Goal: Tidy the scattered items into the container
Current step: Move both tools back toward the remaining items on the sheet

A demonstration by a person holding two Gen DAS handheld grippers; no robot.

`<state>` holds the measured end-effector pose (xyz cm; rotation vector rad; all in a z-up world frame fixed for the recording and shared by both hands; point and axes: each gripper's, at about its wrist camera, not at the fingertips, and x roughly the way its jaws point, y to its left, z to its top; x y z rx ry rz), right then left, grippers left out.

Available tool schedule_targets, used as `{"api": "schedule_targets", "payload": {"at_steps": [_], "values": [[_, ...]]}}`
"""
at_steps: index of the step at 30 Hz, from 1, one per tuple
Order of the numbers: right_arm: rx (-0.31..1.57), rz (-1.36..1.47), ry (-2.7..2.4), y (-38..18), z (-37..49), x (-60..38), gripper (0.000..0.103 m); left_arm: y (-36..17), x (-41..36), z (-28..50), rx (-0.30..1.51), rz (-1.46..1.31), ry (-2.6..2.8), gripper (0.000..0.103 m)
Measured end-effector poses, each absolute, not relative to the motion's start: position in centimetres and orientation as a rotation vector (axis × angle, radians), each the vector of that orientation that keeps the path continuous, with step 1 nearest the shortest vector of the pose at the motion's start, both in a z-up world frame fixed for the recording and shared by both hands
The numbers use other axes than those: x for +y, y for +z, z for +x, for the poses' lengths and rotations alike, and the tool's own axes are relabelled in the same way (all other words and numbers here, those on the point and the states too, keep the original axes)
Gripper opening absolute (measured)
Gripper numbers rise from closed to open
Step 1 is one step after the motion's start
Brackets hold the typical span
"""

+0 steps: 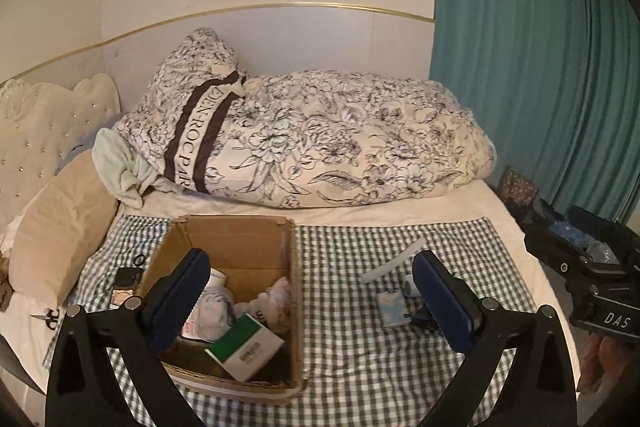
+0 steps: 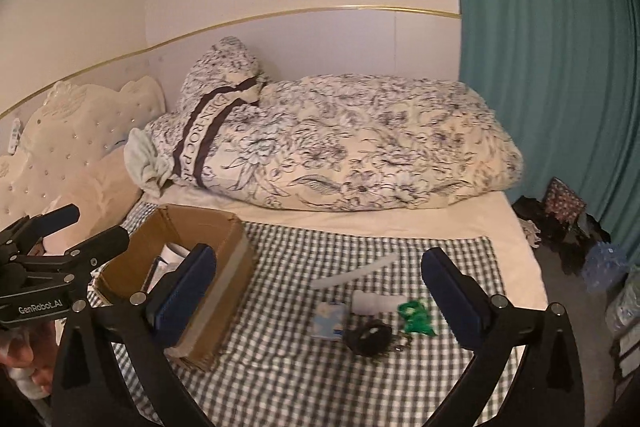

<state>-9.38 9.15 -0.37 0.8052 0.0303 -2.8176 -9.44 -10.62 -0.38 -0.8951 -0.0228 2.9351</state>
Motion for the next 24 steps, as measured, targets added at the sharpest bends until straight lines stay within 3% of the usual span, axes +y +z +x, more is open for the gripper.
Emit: {"api": "schedule_targets", "payload": {"at_steps": [24], "values": [[-0.119, 0.893, -2.898, -1.9, -8.4, 20.9, 0.103, -2.5, -2.9, -10.2, 0.057, -0.904, 2.872, 0.103]]}}
